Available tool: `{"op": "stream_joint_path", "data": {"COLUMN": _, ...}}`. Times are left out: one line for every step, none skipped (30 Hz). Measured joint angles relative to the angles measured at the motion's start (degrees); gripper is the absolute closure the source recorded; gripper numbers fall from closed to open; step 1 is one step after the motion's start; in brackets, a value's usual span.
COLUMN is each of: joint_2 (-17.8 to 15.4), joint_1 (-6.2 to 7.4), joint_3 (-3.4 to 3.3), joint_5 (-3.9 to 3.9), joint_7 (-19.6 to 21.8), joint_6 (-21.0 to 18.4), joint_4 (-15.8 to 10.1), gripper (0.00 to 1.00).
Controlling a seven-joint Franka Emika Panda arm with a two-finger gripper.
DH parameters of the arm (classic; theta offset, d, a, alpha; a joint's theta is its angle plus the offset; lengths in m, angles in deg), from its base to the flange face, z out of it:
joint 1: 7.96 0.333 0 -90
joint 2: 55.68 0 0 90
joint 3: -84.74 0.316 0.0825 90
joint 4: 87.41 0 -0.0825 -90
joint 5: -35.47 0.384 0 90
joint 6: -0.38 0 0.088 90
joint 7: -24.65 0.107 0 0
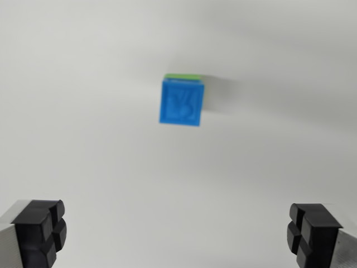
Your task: Stack cube
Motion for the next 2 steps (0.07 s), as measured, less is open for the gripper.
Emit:
{"op": "stream_joint_path", "data": {"joint_2": 0.0, "joint_1": 0.0, "joint_3": 0.0, "joint_5": 0.0, "joint_7": 0.0, "joint_6": 0.0, "joint_4": 0.0, "gripper": 0.0}}
{"op": "stream_joint_path", "data": {"joint_2": 0.0, "joint_1": 0.0, "joint_3": 0.0, "joint_5": 0.0, "joint_7": 0.0, "joint_6": 0.0, "joint_4": 0.0, "gripper": 0.0}}
